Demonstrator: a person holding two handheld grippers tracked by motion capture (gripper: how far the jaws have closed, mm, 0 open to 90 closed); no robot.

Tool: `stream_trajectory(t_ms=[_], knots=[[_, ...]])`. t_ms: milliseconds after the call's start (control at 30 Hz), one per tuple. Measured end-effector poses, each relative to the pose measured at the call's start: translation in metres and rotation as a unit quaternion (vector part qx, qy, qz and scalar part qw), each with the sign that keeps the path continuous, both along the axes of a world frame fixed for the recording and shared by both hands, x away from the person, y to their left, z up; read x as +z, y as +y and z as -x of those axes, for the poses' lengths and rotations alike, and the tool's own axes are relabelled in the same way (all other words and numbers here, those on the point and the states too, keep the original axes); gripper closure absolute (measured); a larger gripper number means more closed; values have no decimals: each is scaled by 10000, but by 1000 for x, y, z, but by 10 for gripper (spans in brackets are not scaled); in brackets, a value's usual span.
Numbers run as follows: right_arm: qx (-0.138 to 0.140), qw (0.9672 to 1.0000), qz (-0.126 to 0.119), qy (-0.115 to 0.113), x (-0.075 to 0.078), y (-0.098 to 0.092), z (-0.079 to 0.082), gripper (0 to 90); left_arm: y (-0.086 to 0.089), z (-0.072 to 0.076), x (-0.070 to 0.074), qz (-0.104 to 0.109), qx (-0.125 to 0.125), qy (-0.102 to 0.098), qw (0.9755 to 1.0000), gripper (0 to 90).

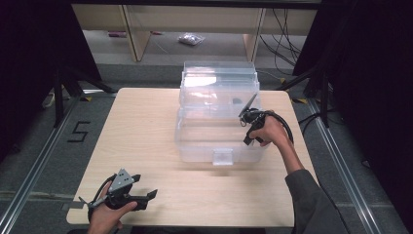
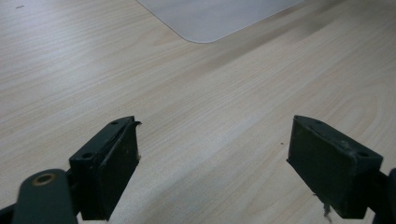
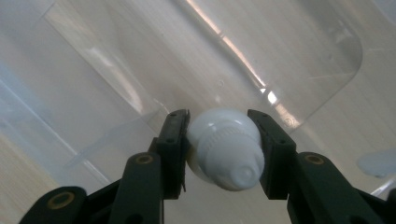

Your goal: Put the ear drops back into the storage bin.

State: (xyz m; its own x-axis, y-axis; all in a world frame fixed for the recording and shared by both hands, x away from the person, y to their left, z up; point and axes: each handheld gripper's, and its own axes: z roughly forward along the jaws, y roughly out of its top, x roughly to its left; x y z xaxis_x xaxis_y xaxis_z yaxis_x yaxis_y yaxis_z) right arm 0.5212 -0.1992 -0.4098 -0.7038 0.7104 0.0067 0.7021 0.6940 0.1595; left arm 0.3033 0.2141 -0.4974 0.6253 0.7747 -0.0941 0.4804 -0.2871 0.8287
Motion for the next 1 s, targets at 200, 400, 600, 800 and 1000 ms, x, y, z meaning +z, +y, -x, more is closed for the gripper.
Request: stream_trajectory(t_ms=[200, 400, 600, 800, 1000], knots=[[2, 10000, 72, 61, -5, 1, -3, 601, -1, 0, 0, 18, -6, 3, 10000, 156], [-144, 9996, 166, 148, -10, 2, -3, 601, 0, 0, 0, 0, -6, 6, 10000, 156], [-213, 9993, 153, 250, -17, 1, -3, 600, -1, 0, 0, -3, 10, 9, 10000, 156], [-195, 9994, 137, 242, -18, -1, -3, 601, -1, 0, 0, -5, 10, 9, 10000, 156], [-205, 9995, 103, 231, -19, -3, -5, 600, -1, 0, 0, -13, -2, 7, 10000, 156]])
